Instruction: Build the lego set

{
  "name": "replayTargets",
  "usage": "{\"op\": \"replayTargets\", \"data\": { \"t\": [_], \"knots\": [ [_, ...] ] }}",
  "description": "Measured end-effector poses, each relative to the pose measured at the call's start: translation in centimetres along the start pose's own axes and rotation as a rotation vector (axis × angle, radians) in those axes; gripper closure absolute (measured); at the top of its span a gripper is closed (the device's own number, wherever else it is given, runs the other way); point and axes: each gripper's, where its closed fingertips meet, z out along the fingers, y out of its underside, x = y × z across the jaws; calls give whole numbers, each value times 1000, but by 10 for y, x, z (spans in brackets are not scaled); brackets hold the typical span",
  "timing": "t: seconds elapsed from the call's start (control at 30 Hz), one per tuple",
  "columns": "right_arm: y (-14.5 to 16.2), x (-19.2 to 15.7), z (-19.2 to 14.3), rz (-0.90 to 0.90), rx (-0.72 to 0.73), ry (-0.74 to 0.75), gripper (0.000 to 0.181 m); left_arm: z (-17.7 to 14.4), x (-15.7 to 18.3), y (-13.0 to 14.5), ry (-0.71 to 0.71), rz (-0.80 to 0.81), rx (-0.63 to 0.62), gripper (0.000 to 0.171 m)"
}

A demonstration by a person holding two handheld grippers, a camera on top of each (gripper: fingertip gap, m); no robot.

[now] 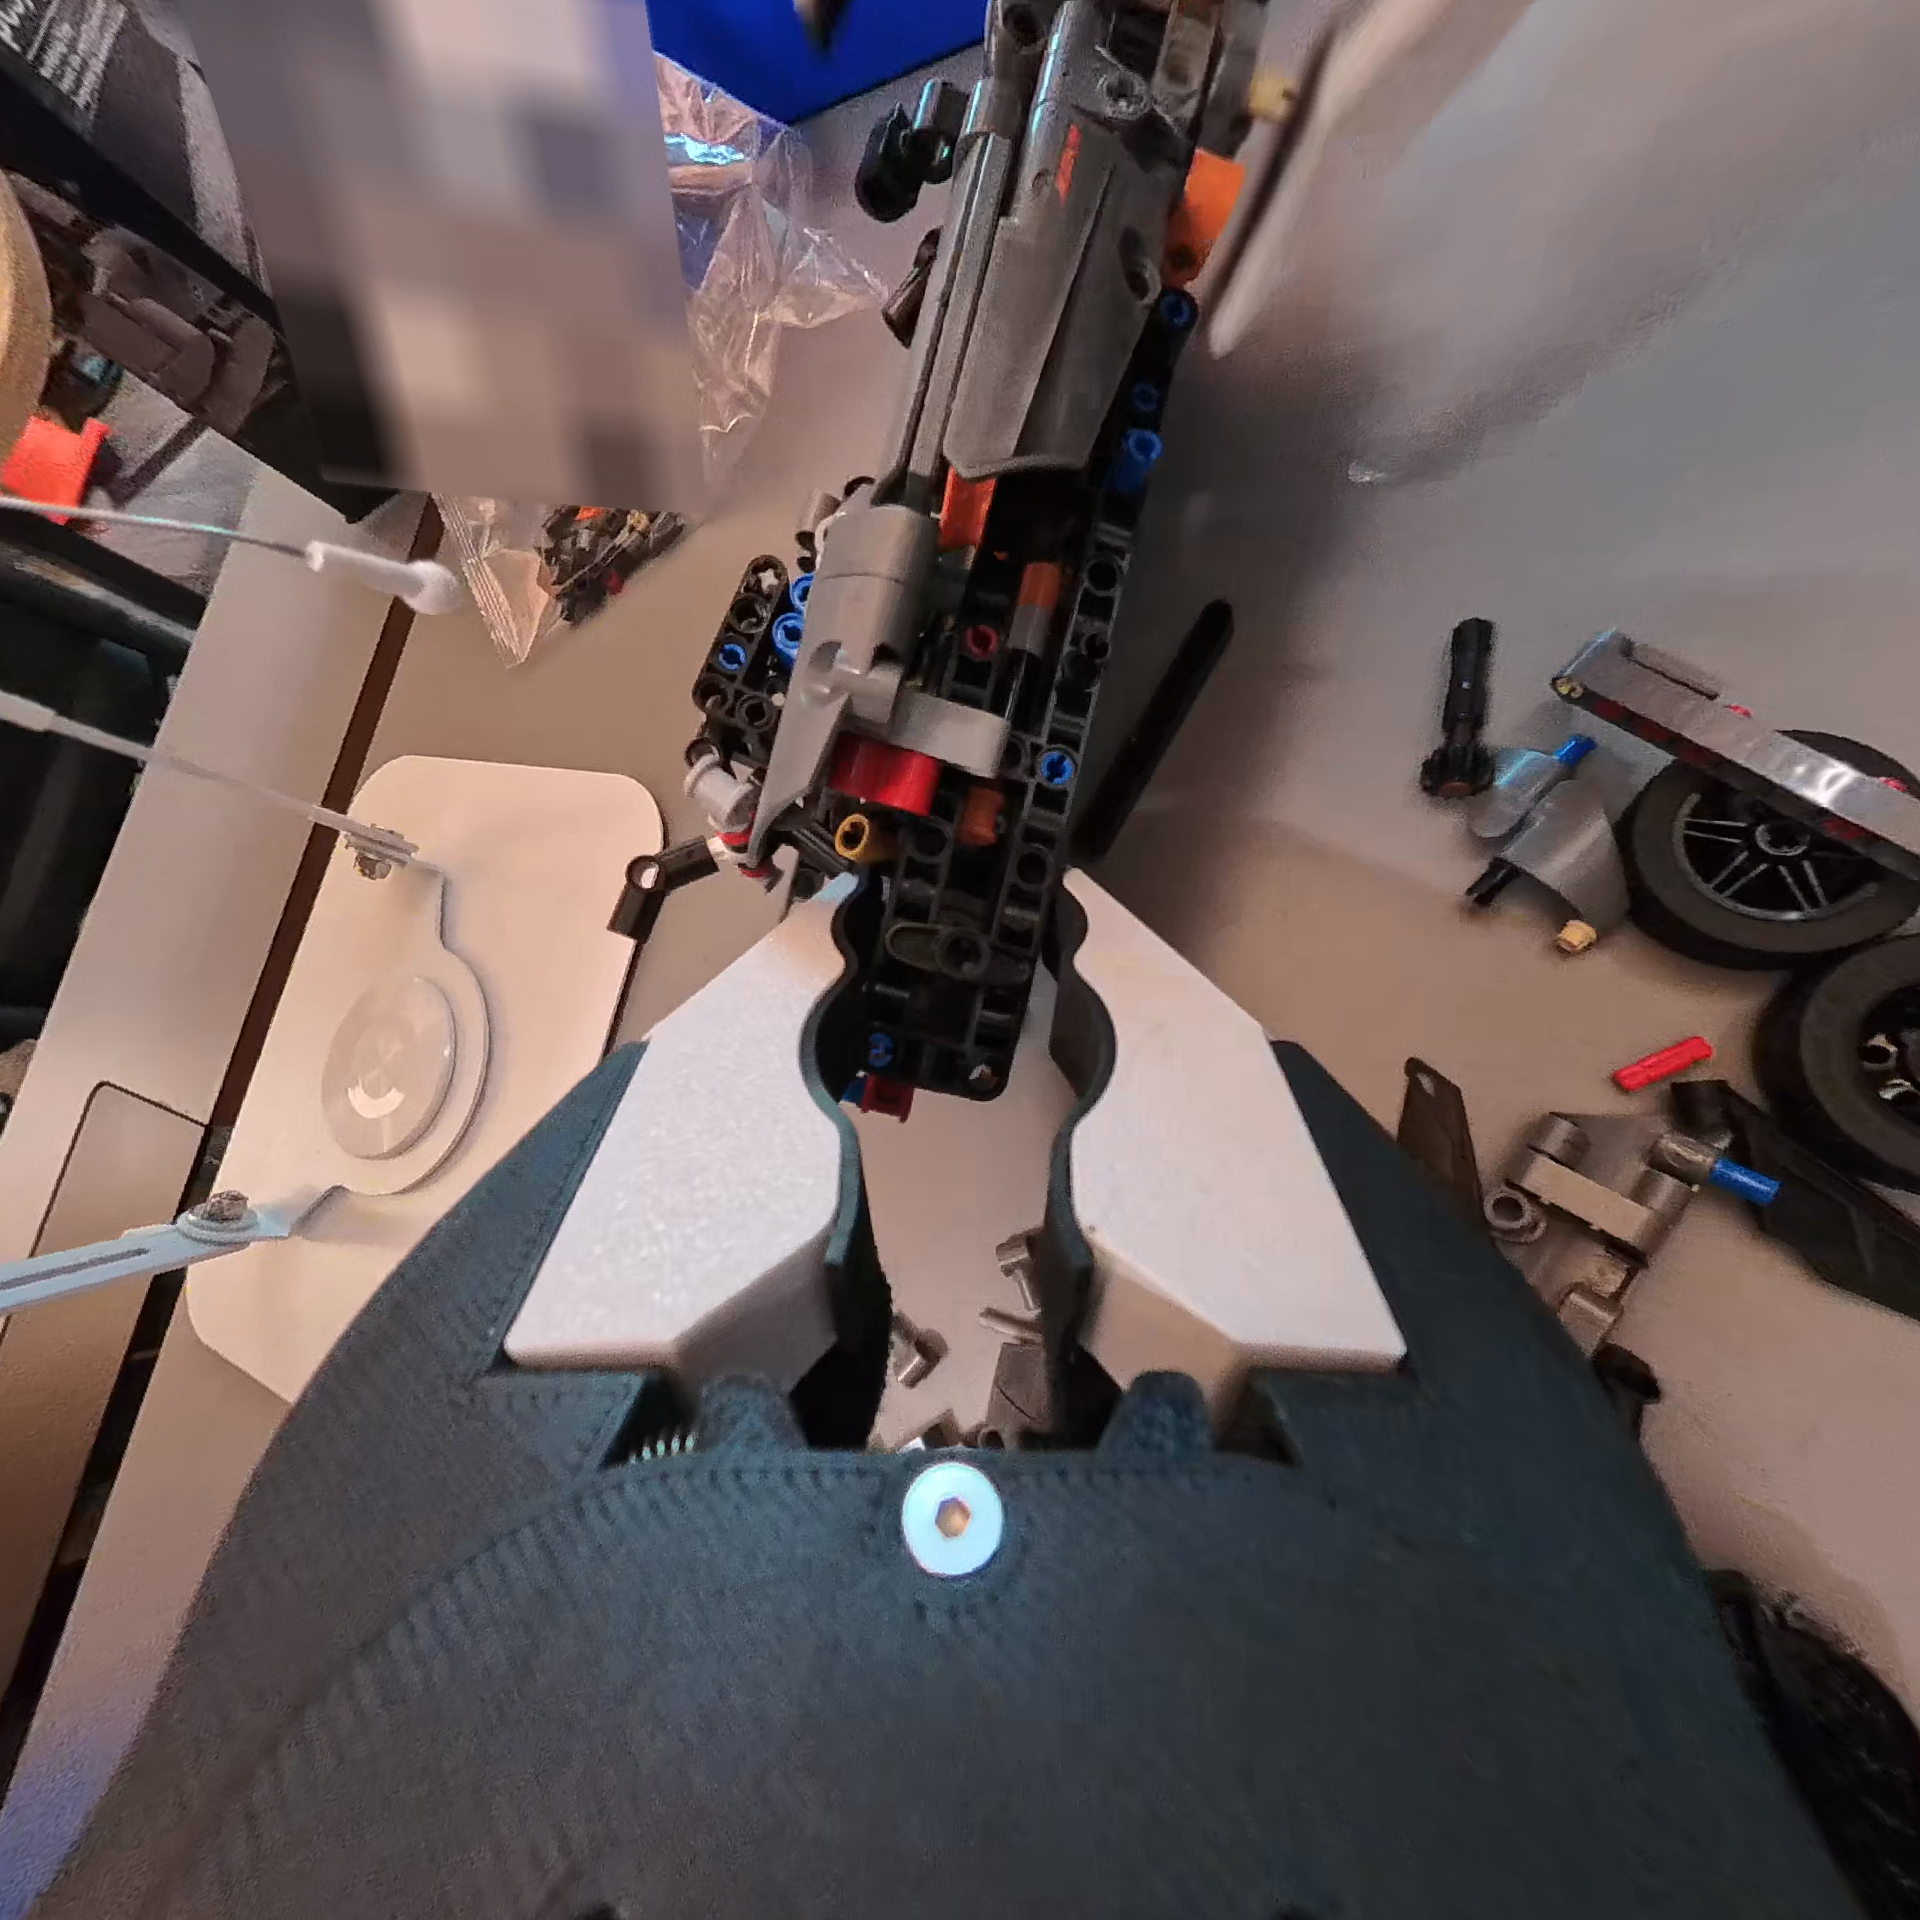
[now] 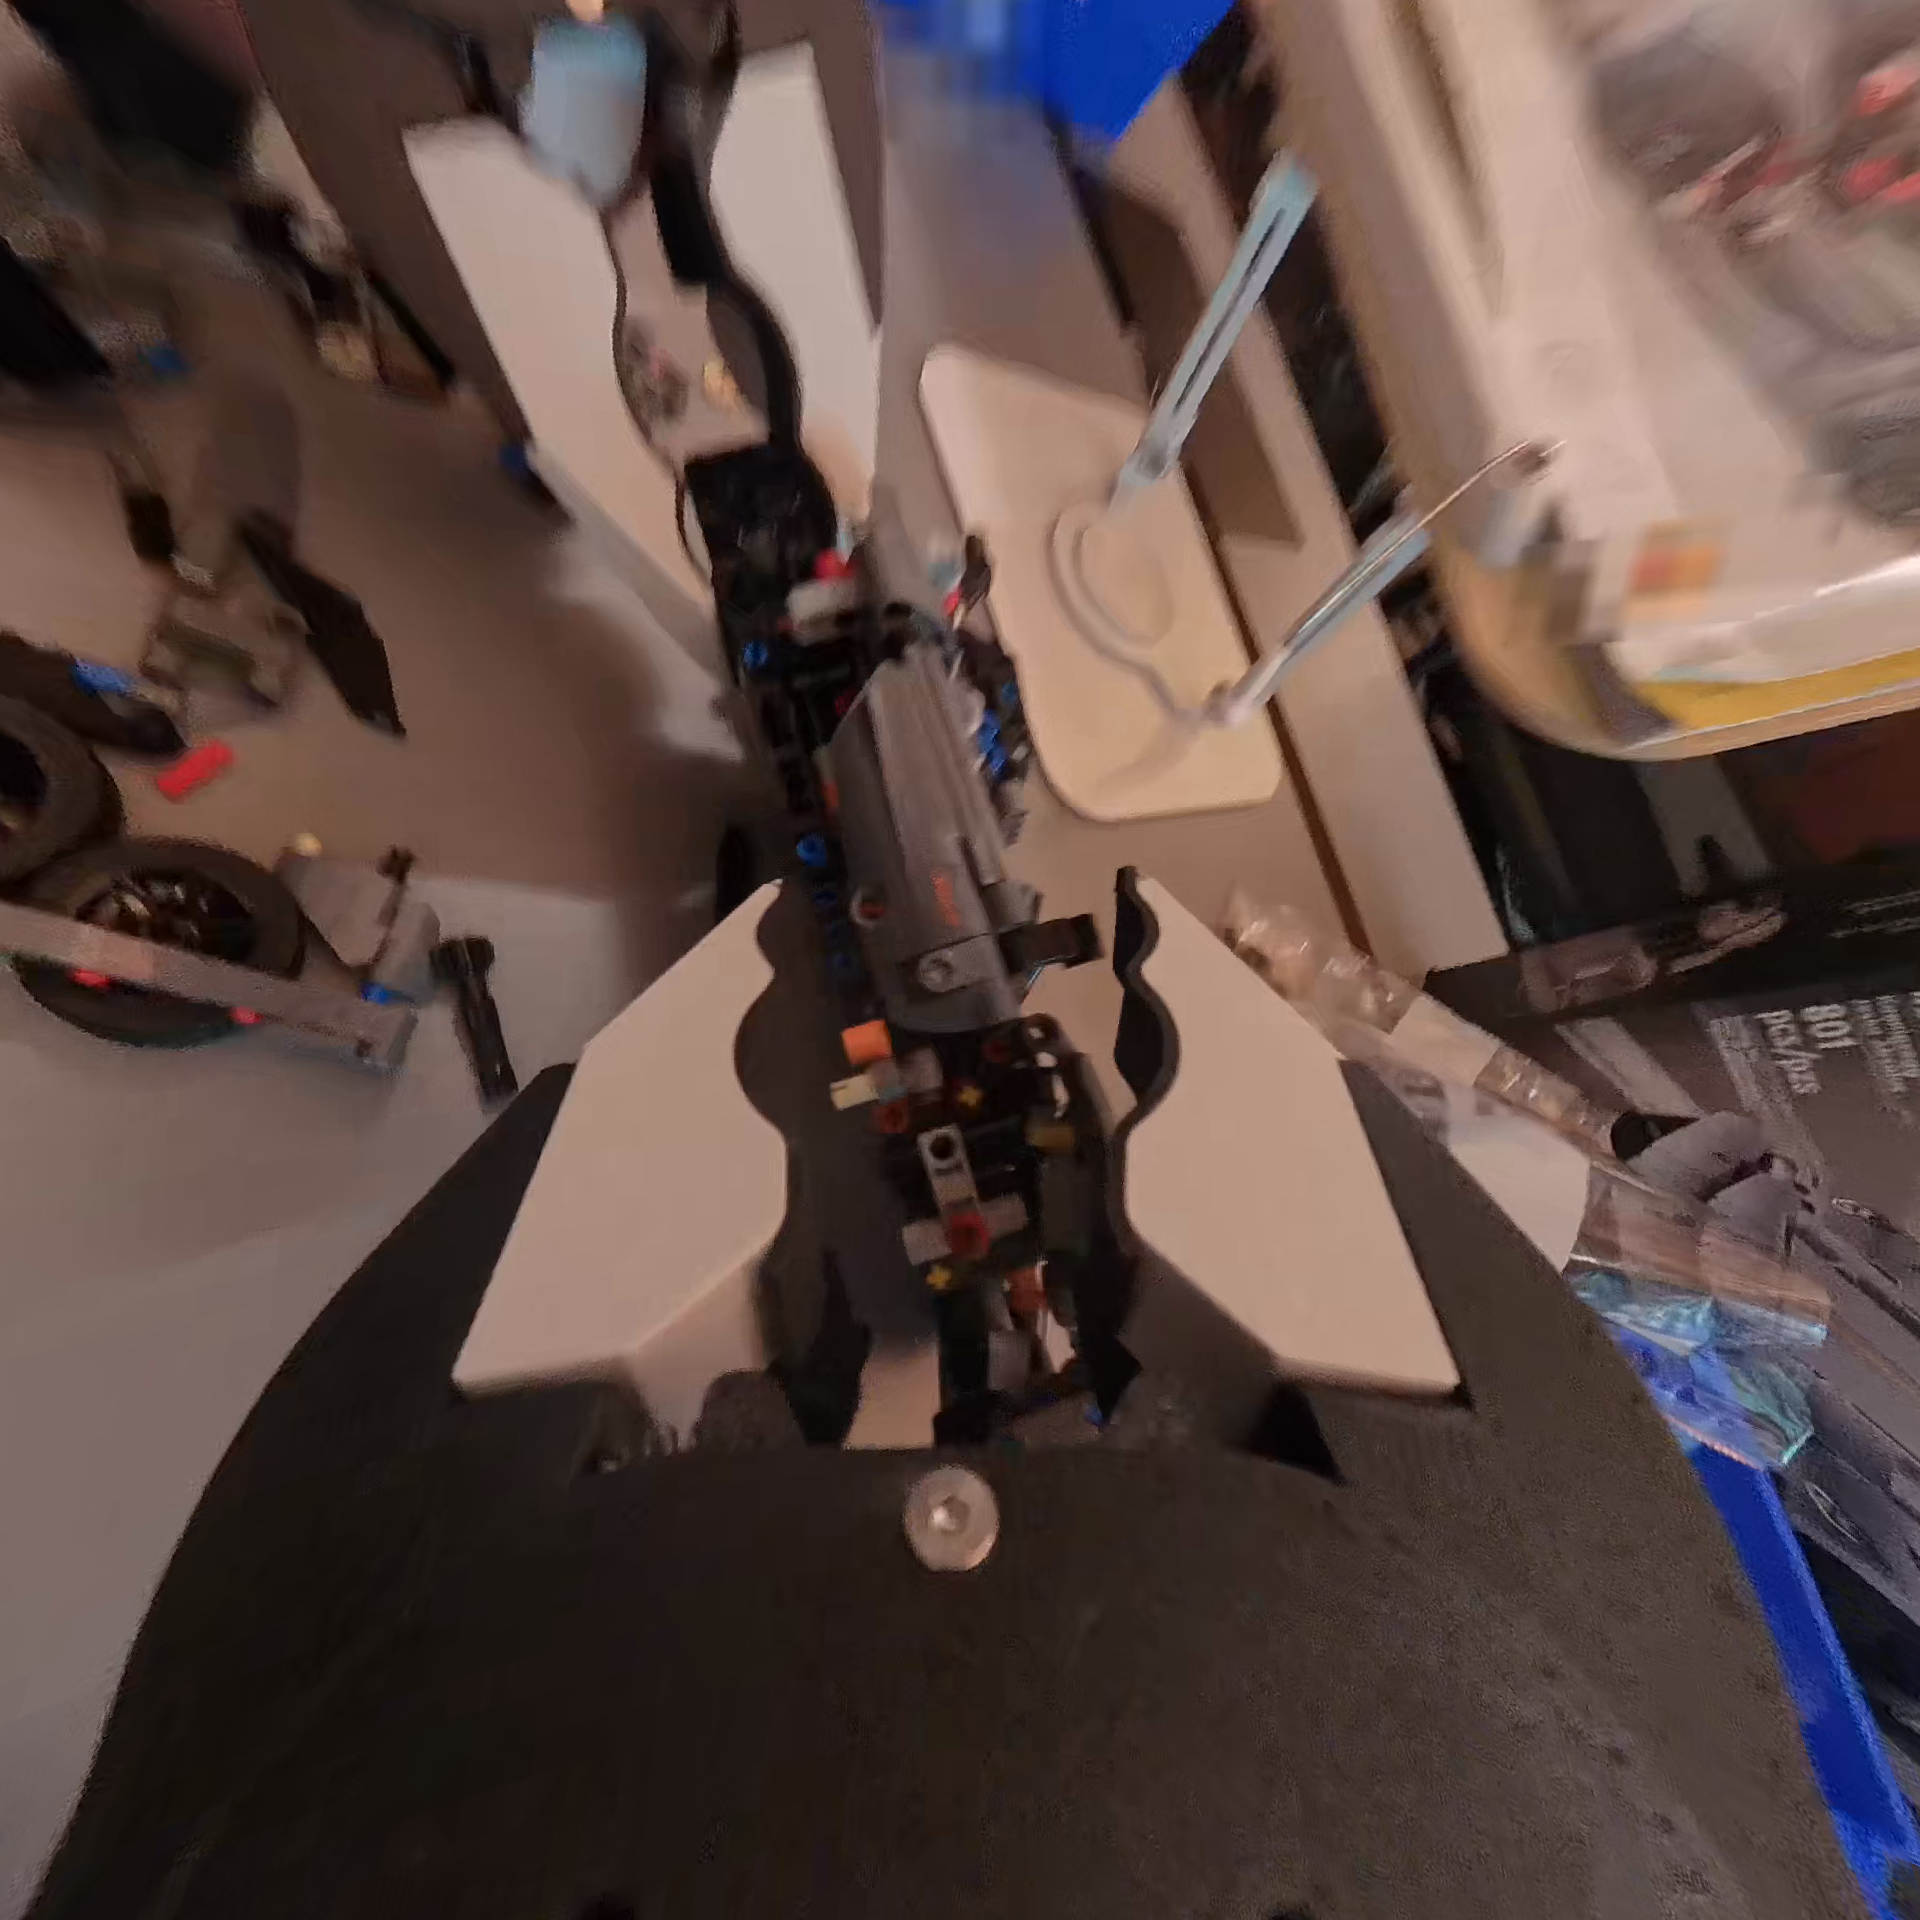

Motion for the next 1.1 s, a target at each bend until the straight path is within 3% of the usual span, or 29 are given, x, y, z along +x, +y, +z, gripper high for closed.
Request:
{"op": "replayTargets", "data": {
  "t": [0.07, 0.1, 0.27, 0.3, 0.77, 0.97, 1.1],
  "knots": [
    [4, -6, 11, -73, -59, 13, 123, 0, 1, -1, 3, -4, -3, 143],
    [4, -5, 12, -92, -60, 32, 133, 0, 1, -1, 1, 3, -10, 143],
    [1, -6, 9, 12, -24, -17, 137, 0, 1, -1, -9, 20, -8, 143],
    [-1, -6, 6, 63, 8, -48, 147, 0, 2, 1, -10, 32, -17, 143],
    [-6, -7, -3, 165, 55, -100, 150, 2, 2, 1, -4, 59, 12, 143],
    [-11, -9, -2, 161, 10, -49, 151, 4, -1, 6, -34, 82, -20, 144],
    [-14, -17, 1, 50, -51, 0, 151, 10, -4, 14, -76, 114, -78, 145]
  ]
}}
